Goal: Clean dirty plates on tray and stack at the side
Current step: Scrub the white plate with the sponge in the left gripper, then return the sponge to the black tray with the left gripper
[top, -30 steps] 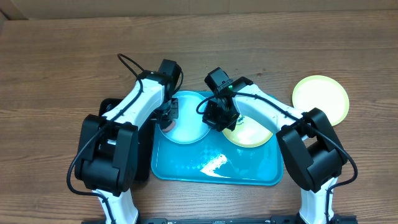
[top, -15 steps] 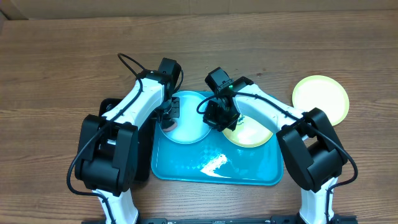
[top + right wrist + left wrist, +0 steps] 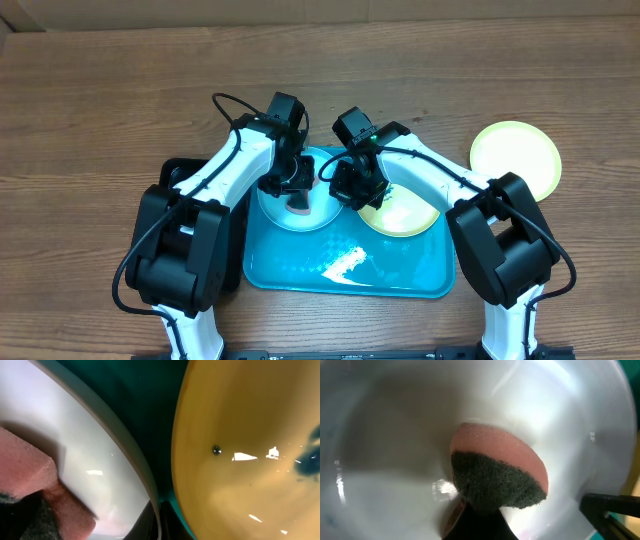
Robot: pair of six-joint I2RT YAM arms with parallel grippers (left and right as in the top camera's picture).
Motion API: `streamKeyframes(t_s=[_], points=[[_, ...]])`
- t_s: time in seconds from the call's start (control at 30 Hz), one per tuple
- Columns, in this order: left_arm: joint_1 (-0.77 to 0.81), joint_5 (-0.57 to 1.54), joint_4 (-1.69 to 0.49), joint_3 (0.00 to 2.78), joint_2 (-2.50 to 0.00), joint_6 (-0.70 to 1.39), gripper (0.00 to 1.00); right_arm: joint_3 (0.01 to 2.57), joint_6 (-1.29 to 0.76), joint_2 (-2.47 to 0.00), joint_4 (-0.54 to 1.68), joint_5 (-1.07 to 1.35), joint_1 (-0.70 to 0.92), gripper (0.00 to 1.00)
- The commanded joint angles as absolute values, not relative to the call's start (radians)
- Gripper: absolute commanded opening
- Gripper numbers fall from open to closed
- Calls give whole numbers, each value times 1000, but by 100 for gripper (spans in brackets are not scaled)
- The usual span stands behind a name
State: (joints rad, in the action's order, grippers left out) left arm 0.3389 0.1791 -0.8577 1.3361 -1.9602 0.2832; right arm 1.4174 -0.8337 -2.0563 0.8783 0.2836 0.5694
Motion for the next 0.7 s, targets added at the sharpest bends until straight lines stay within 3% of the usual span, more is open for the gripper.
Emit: streamKeyframes(t_s=[0.0,0.4,0.67], points=[[326,66,-884,1357,-1964,326,4,1419,-832,-2056,877,276,564,4],[216,-87,-922,1357,-1972,376,4,1419,-829,-2056,876,283,561,4],[241,-30,-860,1375,-1972,332,4,1419,-817,-2056,876,282,559,4]])
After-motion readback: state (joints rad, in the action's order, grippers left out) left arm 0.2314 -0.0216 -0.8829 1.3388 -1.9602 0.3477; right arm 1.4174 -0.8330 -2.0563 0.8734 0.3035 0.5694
